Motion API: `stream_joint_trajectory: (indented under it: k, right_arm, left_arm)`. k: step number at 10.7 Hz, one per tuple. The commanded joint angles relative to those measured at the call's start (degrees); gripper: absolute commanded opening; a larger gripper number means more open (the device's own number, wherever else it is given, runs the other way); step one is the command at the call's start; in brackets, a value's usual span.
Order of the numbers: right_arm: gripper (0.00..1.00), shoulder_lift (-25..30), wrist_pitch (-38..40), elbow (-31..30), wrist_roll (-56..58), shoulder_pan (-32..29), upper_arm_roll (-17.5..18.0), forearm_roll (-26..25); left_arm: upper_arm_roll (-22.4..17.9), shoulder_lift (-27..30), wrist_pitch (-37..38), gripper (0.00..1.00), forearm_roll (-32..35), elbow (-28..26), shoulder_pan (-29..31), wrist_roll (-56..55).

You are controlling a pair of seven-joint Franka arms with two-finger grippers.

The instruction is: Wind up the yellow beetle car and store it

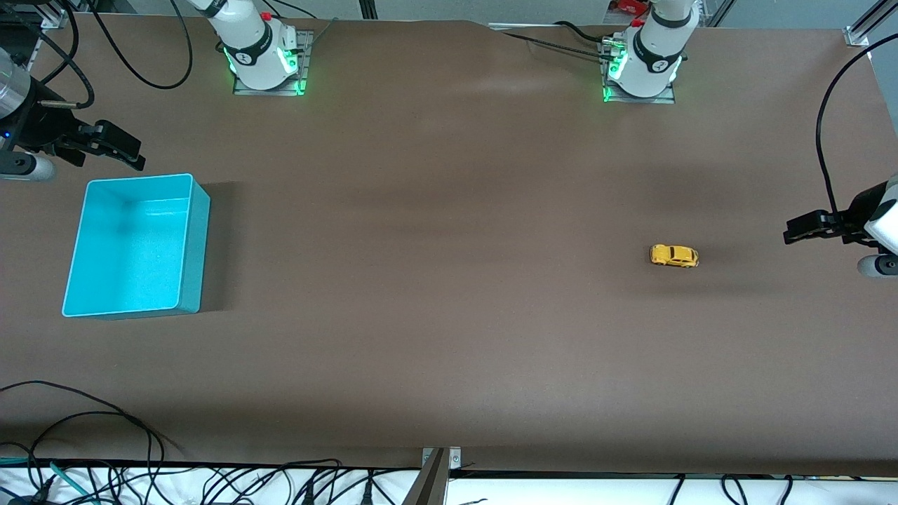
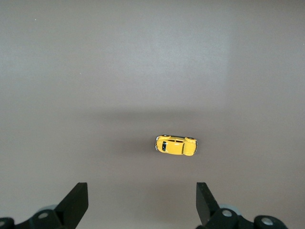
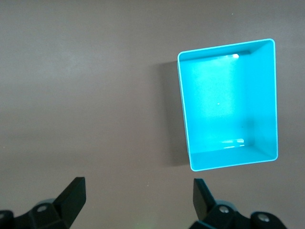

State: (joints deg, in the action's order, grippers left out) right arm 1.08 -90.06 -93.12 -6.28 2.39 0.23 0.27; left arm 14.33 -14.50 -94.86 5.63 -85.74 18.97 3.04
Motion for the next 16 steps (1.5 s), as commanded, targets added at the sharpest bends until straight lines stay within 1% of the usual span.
stream_joint_trajectory:
  k: [1,5,6,7,8,9,10,11,12,13,14,16]
  right_arm:
    - [1.0,-0.6,0.9,1.5,0.3,0.0,0.0,0.3]
    - [1.0,-0.6,0.7,1.7,0.1,0.0,0.0,0.3]
    - [1.0,-0.6,0.7,1.7,0.1,0.0,0.0,0.3]
    - [1.0,-0.6,0.8,1.7,0.3,0.0,-0.1,0.4]
    - [1.0,-0.6,0.9,1.7,0.3,0.0,-0.1,0.4]
    - [1.0,-0.6,0.9,1.7,0.2,0.0,-0.1,0.4]
    - [1.0,-0.6,0.9,1.7,0.2,0.0,0.0,0.4]
    - [1.0,-0.6,0.9,1.7,0.2,0.0,0.0,0.4]
    - [1.0,-0.6,0.9,1.7,0.3,0.0,-0.1,0.4]
    - [1.0,-0.6,0.9,1.7,0.3,0.0,0.0,0.4]
    - [1.0,-0.6,0.9,1.7,0.3,0.0,-0.1,0.4]
    - [1.0,-0.6,1.0,1.7,0.3,0.0,0.0,0.4]
  left_arm:
    - [0.1,0.7,-0.2,1.0,-1.5,-0.5,0.5,1.7]
    - [-0.3,0.3,-0.2,1.0,-1.9,-0.4,0.0,1.7]
    - [-1.3,0.0,-0.3,1.0,-3.7,-0.5,-1.2,1.7]
    - [-2.4,0.0,-0.3,1.0,-4.0,-0.4,-2.0,1.7]
    - [-4.0,0.0,-0.3,1.0,-3.9,-0.6,-3.7,1.7]
    - [-7.4,0.1,-0.3,1.0,-4.0,-0.6,-6.7,1.6]
    - [-9.5,0.2,-0.3,1.0,-4.0,-0.6,-8.8,1.6]
    - [-10.5,0.3,-0.3,1.0,-4.0,-0.7,-10.3,1.4]
    - [-14.1,0.3,-0.3,1.0,-4.3,-0.8,-13.7,1.4]
    - [-19.2,0.3,-0.3,1.0,-7.4,-0.9,-17.6,1.5]
    - [-20.8,0.4,-0.3,0.99,-9.5,-0.9,-18.3,1.6]
    - [-20.8,0.3,-0.3,1.0,-9.5,-0.9,-18.2,1.6]
